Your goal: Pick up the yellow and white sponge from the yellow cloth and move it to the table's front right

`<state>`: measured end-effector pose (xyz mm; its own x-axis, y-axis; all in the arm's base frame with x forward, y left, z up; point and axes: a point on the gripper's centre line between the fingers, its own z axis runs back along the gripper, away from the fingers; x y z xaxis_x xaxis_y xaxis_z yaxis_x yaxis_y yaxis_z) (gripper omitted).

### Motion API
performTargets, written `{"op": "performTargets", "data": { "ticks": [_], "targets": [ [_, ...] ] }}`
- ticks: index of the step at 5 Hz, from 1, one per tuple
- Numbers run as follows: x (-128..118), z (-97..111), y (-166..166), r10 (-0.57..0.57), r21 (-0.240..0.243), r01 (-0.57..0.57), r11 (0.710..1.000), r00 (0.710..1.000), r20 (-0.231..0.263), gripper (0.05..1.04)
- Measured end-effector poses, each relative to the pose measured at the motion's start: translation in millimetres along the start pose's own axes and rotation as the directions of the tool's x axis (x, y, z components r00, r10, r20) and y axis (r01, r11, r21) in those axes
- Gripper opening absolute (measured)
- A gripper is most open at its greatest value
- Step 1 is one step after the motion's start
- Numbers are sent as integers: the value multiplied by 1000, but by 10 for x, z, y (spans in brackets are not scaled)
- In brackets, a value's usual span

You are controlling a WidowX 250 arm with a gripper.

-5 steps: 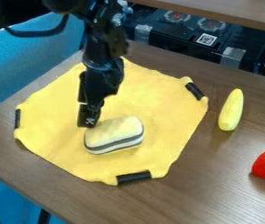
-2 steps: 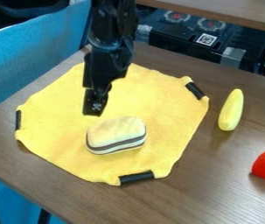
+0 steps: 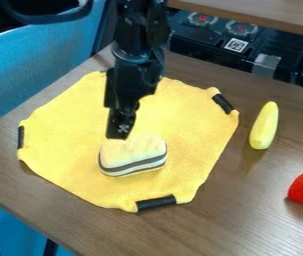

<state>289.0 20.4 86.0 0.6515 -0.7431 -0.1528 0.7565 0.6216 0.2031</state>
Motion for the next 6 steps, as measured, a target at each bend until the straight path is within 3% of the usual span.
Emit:
{"op": "performTargets", "data": {
  "ticks": [2, 4, 5, 6],
  "targets": [
    [80, -95, -76, 51, -64, -51, 997, 999, -3, 1001],
    [154, -321, -148, 43, -87, -45, 995, 999, -30, 961],
    [141, -345, -161, 56, -89, -59, 994, 998, -40, 701],
    [116, -359, -163, 50, -82, -54, 995, 998, -49, 527]
  ]
}}
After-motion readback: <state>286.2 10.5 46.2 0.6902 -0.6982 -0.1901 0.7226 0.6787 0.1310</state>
